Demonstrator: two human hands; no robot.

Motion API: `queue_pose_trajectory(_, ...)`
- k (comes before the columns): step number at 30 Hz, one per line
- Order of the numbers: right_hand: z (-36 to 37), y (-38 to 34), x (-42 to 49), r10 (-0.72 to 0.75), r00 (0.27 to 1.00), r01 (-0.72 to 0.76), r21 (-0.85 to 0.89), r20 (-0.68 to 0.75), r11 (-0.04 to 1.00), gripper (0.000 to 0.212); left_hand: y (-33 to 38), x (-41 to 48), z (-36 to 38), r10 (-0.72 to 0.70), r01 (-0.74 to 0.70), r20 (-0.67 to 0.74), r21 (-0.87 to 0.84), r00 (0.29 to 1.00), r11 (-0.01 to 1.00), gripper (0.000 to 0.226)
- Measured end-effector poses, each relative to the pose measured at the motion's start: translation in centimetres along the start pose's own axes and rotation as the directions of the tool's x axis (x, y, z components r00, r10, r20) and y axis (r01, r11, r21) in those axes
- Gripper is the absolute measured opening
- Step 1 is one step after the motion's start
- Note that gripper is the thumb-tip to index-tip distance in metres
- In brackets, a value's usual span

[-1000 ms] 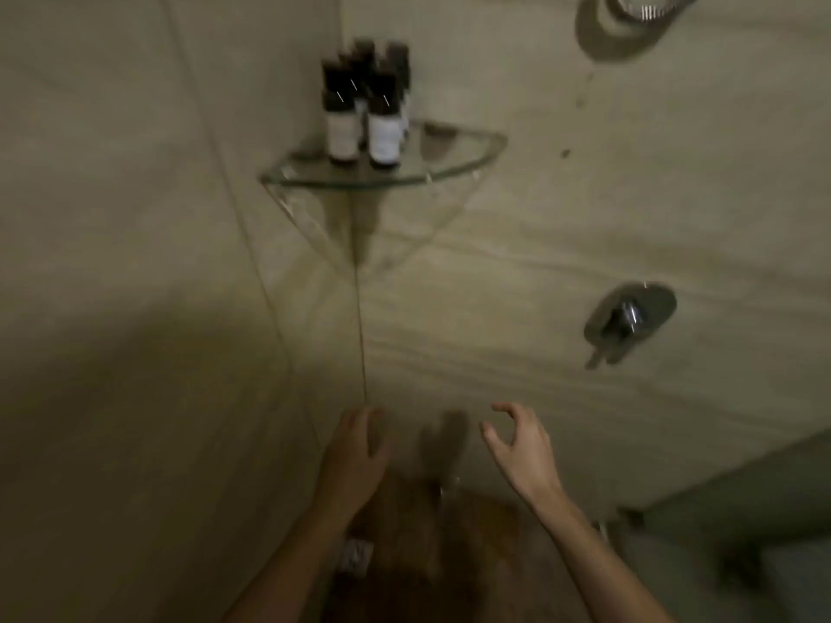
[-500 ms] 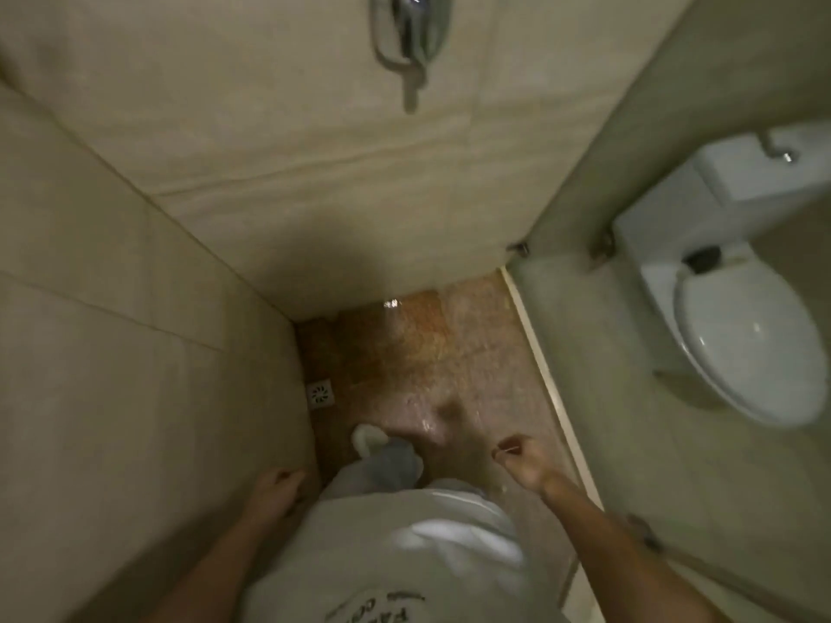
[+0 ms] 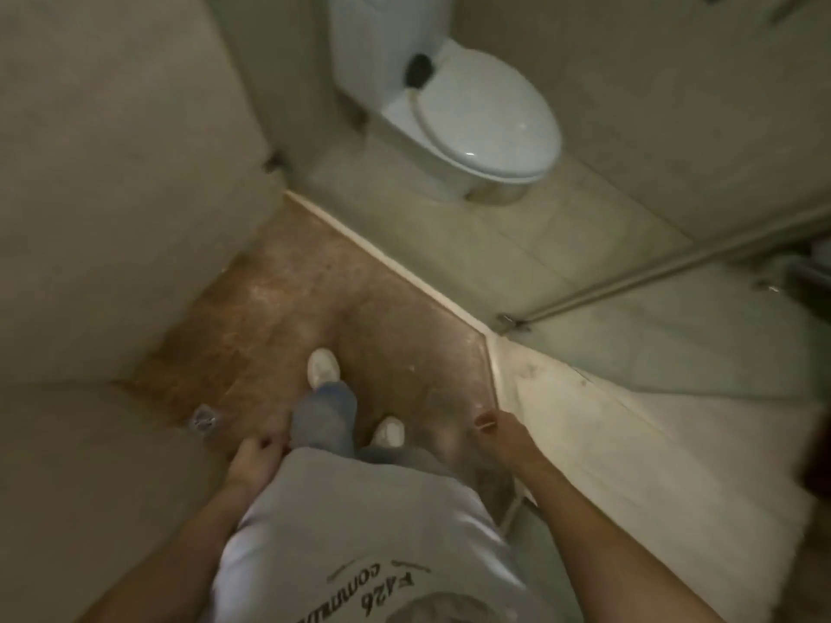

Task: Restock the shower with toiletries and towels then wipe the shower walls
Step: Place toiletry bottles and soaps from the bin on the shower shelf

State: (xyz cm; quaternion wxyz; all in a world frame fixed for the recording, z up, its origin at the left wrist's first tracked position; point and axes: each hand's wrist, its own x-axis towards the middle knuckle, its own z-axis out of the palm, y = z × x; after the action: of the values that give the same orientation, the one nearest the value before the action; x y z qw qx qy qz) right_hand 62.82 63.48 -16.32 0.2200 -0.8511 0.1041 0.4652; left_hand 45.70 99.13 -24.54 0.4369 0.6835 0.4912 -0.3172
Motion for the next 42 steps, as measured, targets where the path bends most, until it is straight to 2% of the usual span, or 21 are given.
queue_pose_trajectory(2, -1.1, 3.8, -0.9, 0.063, 0.997, -0.057, 0.117, -0.047, 0.992, 0.037, 5.6, -0.9, 1.9, 0.057, -0.059, 0.042, 0.055, 0.998, 0.997, 0.038)
queue_pose_trajectory(5, -2.1, 9.6, -2.2, 0.204, 0.974, -0.167, 0.307, -0.094, 0.937, 0.037, 12.5, -0.1, 4.9, 0.133, -0.145, 0.117, 0.105, 0.984, 0.984, 0.033)
queue_pose_trajectory(10, -1.1, 18.0, -4.8, 0.424, 0.897, -0.268, 0.611, -0.124, 0.745, 0.032, 20.4, 2.8, 9.4, 0.228, -0.314, 0.246, 0.406, 0.942, 0.858, 0.033)
queue_pose_trajectory(13, 1.4, 21.5, -5.8, 0.563, 0.825, -0.342, 0.750, -0.048, 0.566, 0.031, 25.8, 1.6, 12.5, 0.291, -0.448, 0.350, 0.560, 0.890, 0.697, 0.021)
queue_pose_trajectory(16, 3.9, 22.7, -6.5, 0.651, 0.759, -0.353, 0.847, 0.012, 0.396, 0.026, 30.6, 2.8, 15.7, 0.355, -0.572, 0.451, 0.688, 0.819, 0.447, 0.019)
queue_pose_trajectory(18, 4.7, 21.5, -7.6, 0.690, 0.723, -0.324, 0.899, 0.034, 0.295, 0.028, 33.4, 8.1, 18.1, 0.302, -0.599, 0.522, 0.743, 0.797, 0.298, 0.024)
queue_pose_trajectory(20, 5.7, 20.5, -8.2, 0.739, 0.670, -0.342, 0.911, 0.064, 0.232, 0.014, 38.0, 6.0, 21.3, 0.253, -0.608, 0.565, 0.780, 0.786, 0.147, 0.026)
queue_pose_trajectory(22, 7.1, 20.3, -7.6, 0.790, 0.601, -0.348, 0.930, 0.125, 0.117, 0.019, 42.1, 4.6, 25.1, 0.216, -0.646, 0.621, 0.761, 0.753, 0.064, 0.018)
queue_pose_trajectory(23, 6.5, 19.6, -7.7, 0.774, 0.615, -0.295, 0.954, 0.148, 0.052, 0.019, 43.8, 2.5, 27.1, 0.203, -0.677, 0.656, 0.735, 0.727, 0.049, 0.015)
queue_pose_trajectory(25, 7.0, 18.9, -7.1, 0.751, 0.632, -0.275, 0.961, 0.190, -0.012, 0.010, 46.4, -1.9, 31.1, 0.212, -0.732, 0.710, 0.680, 0.672, 0.044, 0.011)
queue_pose_trajectory(27, 6.7, 18.9, -6.8, 0.753, 0.620, -0.255, 0.964, 0.221, -0.073, 0.019, 48.2, -5.4, 35.3, 0.168, -0.788, 0.775, 0.616, 0.609, 0.013, 0.013)
queue_pose_trajectory(30, 9.5, 20.6, -4.3, 0.728, 0.626, -0.265, 0.954, 0.280, -0.139, 0.023, 49.5, -10.1, 41.4, 0.141, -0.842, 0.831, 0.540, 0.537, 0.026, 0.017)
queue_pose_trajectory(31, 11.8, 21.7, -2.8, 0.706, 0.634, -0.285, 0.944, 0.314, -0.165, 0.027, 49.8, -10.7, 43.1, 0.120, -0.847, 0.840, 0.532, 0.529, 0.010, 0.016)
queue_pose_trajectory(32, 13.8, 22.6, -1.2, 0.696, 0.643, -0.275, 0.945, 0.319, -0.179, 0.033, 49.9, -11.8, 44.8, 0.106, -0.830, 0.824, 0.558, 0.556, 0.016, 0.016)
queue_pose_trajectory(34, 12.3, 23.5, -1.1, 0.717, 0.642, -0.186, 0.962, 0.271, -0.197, 0.038, 50.3, -14.2, 47.9, 0.073, -0.822, 0.819, 0.566, 0.569, 0.068, 0.015)
queue_pose_trajectory(36, 7.1, 25.6, -2.1, 0.701, 0.667, -0.172, 0.968, 0.252, -0.185, 0.029, 51.1, -17.1, 51.9, 0.041, -0.825, 0.826, 0.557, 0.562, 0.094, 0.019)
queue_pose_trajectory(37, 4.4, 26.7, -2.7, 0.682, 0.698, -0.136, 0.975, 0.220, -0.176, 0.029, 51.6, -18.1, 53.8, 0.031, -0.831, 0.832, 0.551, 0.554, 0.075, 0.023)
queue_pose_trajectory(38, 1.6, 27.9, -3.5, 0.700, 0.682, -0.117, 0.976, 0.212, -0.181, 0.031, 52.1, -18.5, 55.8, 0.031, -0.818, 0.818, 0.575, 0.575, 0.015, 0.024)
queue_pose_trajectory(39, -0.9, 29.4, -3.9, 0.742, 0.633, -0.086, 0.973, 0.219, -0.214, 0.030, 52.5, -19.0, 57.4, 0.049, -0.818, 0.817, 0.575, 0.574, -0.014, 0.022)
queue_pose_trajectory(40, -2.7, 31.2, -3.9, 0.761, 0.607, -0.096, 0.972, 0.227, -0.213, 0.028, 53.0, -19.8, 59.3, 0.069, -0.814, 0.813, 0.581, 0.579, -0.013, 0.019)
queue_pose_trajectory(42, -6.5, 35.8, -4.5, 0.759, 0.623, -0.091, 0.981, 0.190, -0.171, 0.024, 53.8, -21.6, 62.8, 0.120, -0.817, 0.809, 0.577, 0.575, 0.022, 0.013)
